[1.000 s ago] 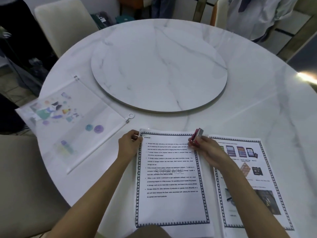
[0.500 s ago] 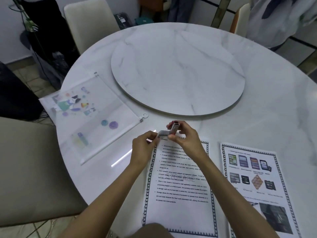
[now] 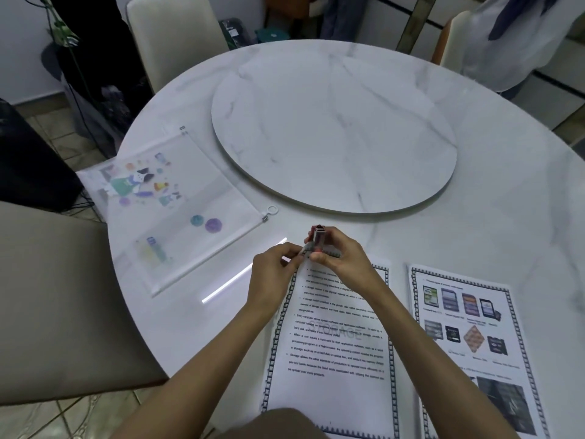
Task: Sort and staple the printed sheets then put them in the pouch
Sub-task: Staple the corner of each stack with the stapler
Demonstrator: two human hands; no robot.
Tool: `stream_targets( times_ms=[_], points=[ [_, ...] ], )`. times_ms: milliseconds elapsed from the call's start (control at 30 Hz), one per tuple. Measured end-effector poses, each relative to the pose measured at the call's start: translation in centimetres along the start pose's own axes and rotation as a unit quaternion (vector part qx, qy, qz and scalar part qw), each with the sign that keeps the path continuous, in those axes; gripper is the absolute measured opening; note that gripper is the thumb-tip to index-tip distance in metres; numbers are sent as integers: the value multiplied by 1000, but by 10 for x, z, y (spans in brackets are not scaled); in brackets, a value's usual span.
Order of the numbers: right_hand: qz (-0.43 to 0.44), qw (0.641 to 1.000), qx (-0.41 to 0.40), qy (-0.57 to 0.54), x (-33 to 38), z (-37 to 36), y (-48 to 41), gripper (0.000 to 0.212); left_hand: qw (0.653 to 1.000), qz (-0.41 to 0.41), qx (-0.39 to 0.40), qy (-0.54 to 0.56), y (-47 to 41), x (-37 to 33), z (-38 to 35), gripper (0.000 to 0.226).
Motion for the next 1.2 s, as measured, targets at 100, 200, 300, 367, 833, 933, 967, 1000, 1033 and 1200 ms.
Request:
stream_targets(
  times_ms=[100, 200, 300, 367, 833, 933, 967, 1000, 1033, 1200],
  points=[
    [-7, 999, 31, 20, -1, -3, -3, 31, 1000, 9, 3, 6, 0, 1, -1, 10],
    [-13, 998, 52, 26, -3, -5, -5, 33, 1000, 14, 1, 3, -2, 3, 0, 9],
    [-20, 997, 61, 29, -4, -7, -6, 42, 1000, 24, -2, 2, -3, 6, 0, 10],
    [-25, 997, 69, 33, -5, -7, -6, 47, 1000, 26, -2, 3, -3, 6, 0, 11],
    [-21, 998, 49, 31, -2, 0, -9, 33, 1000, 24, -9, 3, -2, -2, -1, 6],
    [-27, 997, 57, 37, -4, -2, -8, 36, 1000, 23, -15, -2, -3, -3, 2, 7],
    [-28, 997, 56, 37, -5, -2, -8, 36, 1000, 23, -15, -3, -3, -4, 2, 8],
    [-29, 997, 54, 38, -5, -3, -8, 35, 1000, 24, -15, -5, -3, -4, 2, 7],
    [-29, 997, 52, 40, -4, -3, -7, 35, 1000, 24, -15, -6, -3, -4, 2, 7],
    [-25, 999, 37, 28, -2, -1, -7, 33, 1000, 17, -25, 2, -3, -5, 4, 6]
  ],
)
Point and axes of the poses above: each hand's wrist, its own y-axis away from the middle knuckle, its own z-axis out of the back of the hand, x = y × z, the point moved 10 cm from there along -y, towards the middle knuckle, and after that the axes turned 10 degrees about y, right-handed, at the moved point
